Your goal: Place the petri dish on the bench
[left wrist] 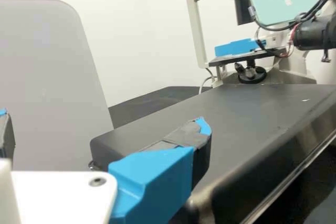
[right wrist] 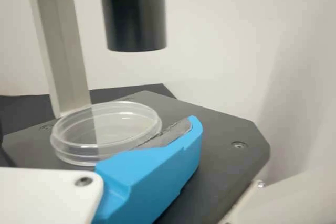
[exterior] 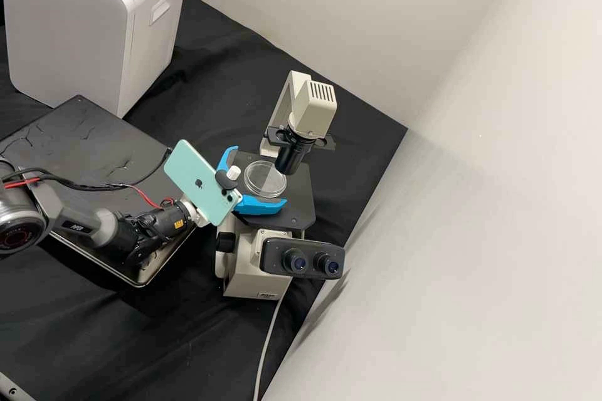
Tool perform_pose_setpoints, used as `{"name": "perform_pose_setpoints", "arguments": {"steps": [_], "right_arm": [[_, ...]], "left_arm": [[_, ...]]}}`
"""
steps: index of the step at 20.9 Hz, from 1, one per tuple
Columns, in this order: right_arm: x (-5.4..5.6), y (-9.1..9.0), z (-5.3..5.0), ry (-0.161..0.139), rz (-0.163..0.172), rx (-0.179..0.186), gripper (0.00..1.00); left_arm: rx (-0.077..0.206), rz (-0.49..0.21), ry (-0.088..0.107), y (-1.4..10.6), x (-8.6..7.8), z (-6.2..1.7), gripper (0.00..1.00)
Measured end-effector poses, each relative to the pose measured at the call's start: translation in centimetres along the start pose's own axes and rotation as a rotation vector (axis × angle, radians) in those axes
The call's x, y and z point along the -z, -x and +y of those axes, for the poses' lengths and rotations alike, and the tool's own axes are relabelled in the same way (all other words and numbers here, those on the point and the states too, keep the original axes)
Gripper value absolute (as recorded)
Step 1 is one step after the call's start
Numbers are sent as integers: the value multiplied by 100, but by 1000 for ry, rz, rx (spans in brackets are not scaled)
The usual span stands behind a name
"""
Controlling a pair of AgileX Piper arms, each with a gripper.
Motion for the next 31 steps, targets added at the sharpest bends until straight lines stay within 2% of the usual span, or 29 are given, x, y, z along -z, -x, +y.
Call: {"name": "perform_pose_setpoints", "arguments": {"steps": [7, 11, 17, 23, 31], "right_arm": [[-44, -31, 101, 1, -21, -21, 100], [-76, -33, 110, 1, -30, -23, 100], [-59, -80, 132, 2, -31, -24, 100], [-96, -213, 86, 1, -62, -21, 100], [-61, -311, -5, 19, -68, -19, 100]], "left_arm": [[3, -5, -7, -4, 3, -7, 100], [9, -5, -8, -7, 3, -17, 100], [9, -5, -8, -7, 3, -17, 100], [11, -21, -6, -5, -28, -20, 100], [12, -29, -3, -2, -47, -22, 100]]}}
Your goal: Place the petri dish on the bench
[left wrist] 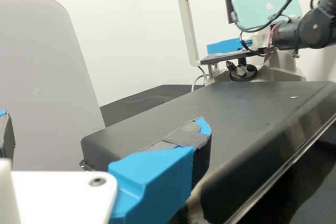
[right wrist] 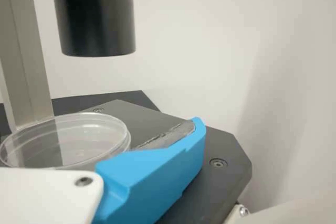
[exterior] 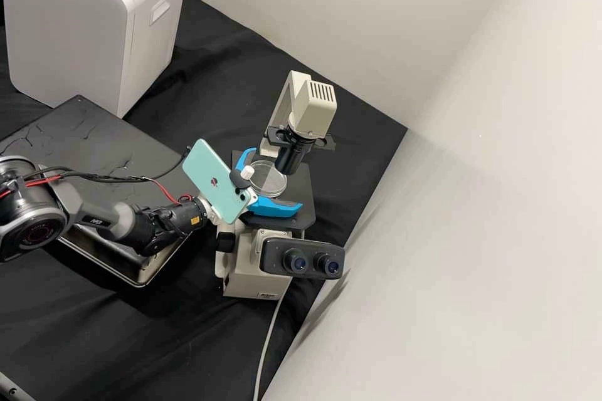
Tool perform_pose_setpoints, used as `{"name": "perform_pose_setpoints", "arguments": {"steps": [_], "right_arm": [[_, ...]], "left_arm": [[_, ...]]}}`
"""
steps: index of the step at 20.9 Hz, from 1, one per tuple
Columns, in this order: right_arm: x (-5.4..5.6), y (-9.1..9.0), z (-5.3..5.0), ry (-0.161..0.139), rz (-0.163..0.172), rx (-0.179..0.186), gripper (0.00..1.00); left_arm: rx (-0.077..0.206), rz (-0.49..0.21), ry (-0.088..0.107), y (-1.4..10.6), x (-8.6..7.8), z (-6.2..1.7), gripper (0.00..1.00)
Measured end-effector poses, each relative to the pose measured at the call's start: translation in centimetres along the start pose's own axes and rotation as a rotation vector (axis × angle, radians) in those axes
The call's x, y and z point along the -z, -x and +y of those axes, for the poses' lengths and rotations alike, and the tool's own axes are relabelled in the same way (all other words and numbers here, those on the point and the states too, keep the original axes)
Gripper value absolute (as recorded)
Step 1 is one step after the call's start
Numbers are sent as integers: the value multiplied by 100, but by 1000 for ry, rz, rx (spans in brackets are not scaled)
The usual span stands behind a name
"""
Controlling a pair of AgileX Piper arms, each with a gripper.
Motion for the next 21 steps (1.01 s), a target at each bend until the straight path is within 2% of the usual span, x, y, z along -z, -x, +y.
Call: {"name": "perform_pose_setpoints", "arguments": {"steps": [6, 8, 21], "right_arm": [[31, -1, -30, -1, 1, 0, 100], [40, -6, -52, 10, 1, 2, 100], [42, -31, -117, 16, 5, 18, 100]], "left_arm": [[1, 2, 5, 1, -6, -1, 100], [1, -2, 5, 2, -13, -1, 100], [0, 11, 5, 0, 10, 0, 100]]}}
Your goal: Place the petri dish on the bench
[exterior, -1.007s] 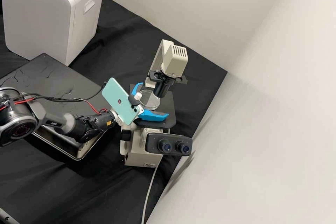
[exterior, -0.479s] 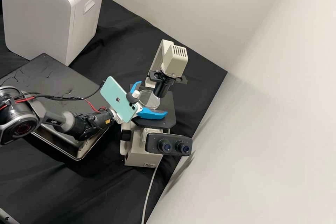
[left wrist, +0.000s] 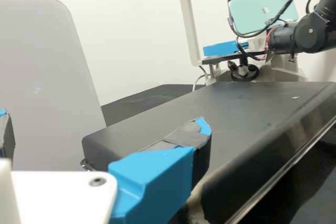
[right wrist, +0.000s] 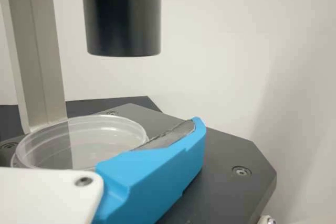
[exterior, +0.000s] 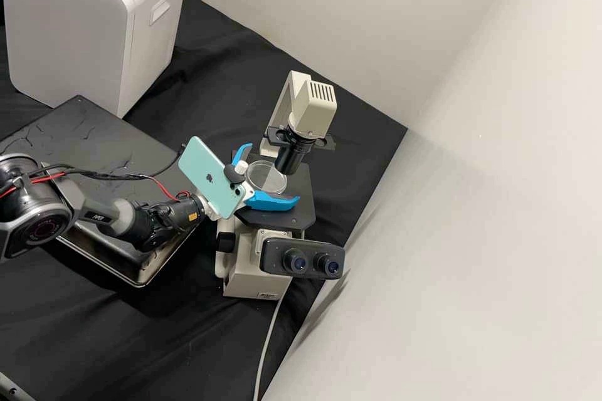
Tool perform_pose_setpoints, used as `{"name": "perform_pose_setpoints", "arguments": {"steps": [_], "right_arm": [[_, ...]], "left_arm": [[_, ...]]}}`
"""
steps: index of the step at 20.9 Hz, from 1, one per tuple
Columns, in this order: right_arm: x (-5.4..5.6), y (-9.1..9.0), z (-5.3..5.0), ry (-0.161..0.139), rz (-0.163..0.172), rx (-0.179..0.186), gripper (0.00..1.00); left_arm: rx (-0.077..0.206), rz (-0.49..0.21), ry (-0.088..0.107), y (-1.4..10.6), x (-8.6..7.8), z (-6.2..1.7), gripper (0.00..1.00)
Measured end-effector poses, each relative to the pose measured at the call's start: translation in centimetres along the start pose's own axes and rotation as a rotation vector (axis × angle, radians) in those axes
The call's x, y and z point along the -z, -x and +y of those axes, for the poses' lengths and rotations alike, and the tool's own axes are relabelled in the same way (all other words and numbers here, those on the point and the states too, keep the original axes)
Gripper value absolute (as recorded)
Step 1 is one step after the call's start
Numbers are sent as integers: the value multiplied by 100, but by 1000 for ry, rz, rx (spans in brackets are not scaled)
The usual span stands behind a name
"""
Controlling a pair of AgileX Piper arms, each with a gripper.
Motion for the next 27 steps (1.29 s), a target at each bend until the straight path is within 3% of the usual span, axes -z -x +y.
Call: {"name": "perform_pose_setpoints", "arguments": {"steps": [10, 11, 27], "right_arm": [[27, -30, -14, 0, 9, 0, 100], [25, -35, -17, 0, 9, 1, 0], [19, -50, -23, 0, 8, 1, 0]], "left_arm": [[-1, 12, 0, -2, 22, 1, 100], [-1, 12, 0, -2, 22, 1, 100], [0, 1, 0, 0, 0, 0, 100]]}}
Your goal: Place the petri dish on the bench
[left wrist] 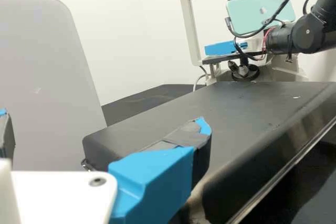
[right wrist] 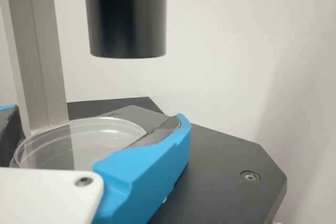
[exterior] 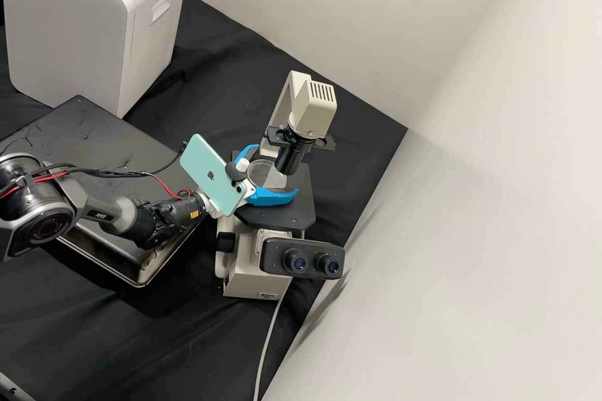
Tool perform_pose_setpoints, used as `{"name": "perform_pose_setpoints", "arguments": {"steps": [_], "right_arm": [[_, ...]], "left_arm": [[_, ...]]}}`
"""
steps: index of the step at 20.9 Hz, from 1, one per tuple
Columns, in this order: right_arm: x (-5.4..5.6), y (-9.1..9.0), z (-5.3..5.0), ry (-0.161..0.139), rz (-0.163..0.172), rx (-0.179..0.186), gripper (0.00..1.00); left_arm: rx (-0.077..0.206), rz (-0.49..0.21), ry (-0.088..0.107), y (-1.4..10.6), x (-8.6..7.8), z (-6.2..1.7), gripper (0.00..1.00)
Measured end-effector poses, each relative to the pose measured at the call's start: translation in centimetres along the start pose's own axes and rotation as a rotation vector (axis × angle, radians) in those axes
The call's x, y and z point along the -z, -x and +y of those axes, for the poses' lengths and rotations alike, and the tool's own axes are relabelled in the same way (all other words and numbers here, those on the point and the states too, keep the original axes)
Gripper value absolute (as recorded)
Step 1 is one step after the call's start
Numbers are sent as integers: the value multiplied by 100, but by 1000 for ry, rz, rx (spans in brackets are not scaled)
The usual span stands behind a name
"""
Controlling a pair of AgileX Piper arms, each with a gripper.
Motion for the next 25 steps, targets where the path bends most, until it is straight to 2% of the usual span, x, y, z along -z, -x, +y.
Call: {"name": "perform_pose_setpoints", "arguments": {"steps": [10, 14, 20, 25], "right_arm": [[0, 0, 0, -9, 0, 0, 0], [2, 0, 0, -29, 2, 0, 0], [11, 2, 8, -30, 7, -4, 0], [-1, 110, 23, -37, 4, -6, 0]], "left_arm": [[1, -8, 1, 1, -15, -1, 100], [1, -8, 1, 1, -15, -1, 100], [0, 1, 1, 0, 0, 0, 100], [-1, 14, -1, -2, 26, 1, 100]]}}
